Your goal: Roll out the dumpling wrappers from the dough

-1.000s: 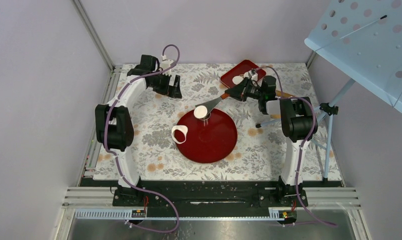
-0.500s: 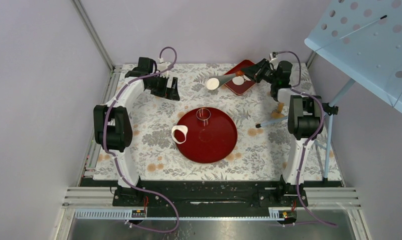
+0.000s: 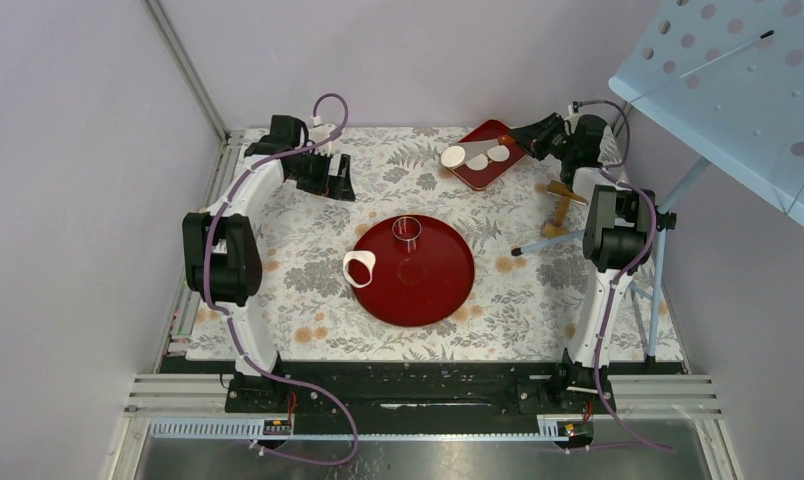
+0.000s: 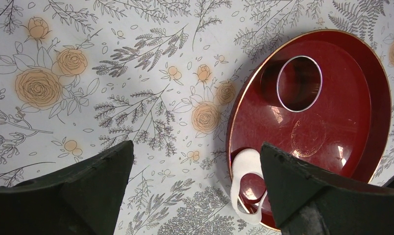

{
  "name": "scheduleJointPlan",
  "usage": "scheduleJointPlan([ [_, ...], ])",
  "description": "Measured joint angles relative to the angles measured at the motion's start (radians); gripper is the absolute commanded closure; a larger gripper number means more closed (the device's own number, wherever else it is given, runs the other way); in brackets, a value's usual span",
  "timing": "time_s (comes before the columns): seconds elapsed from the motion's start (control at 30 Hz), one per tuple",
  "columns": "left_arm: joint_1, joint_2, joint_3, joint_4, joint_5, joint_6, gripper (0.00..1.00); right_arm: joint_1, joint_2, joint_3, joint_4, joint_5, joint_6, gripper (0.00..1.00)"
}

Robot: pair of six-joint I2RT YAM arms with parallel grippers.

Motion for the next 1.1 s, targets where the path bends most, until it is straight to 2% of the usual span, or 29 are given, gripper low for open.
scheduleJointPlan([
  [0.67,0.014,0.000,-0.030,0.003,0.000,0.000,0.01,-0.042,0.000,0.087,-0.245,0.163,-0.295,1.00],
  [1.1,0.016,0.000,-0.033,0.007,0.000,-0.002,0.01,-0.042,-0.014,0.173,-0.418,0.257,-0.576,1.00],
])
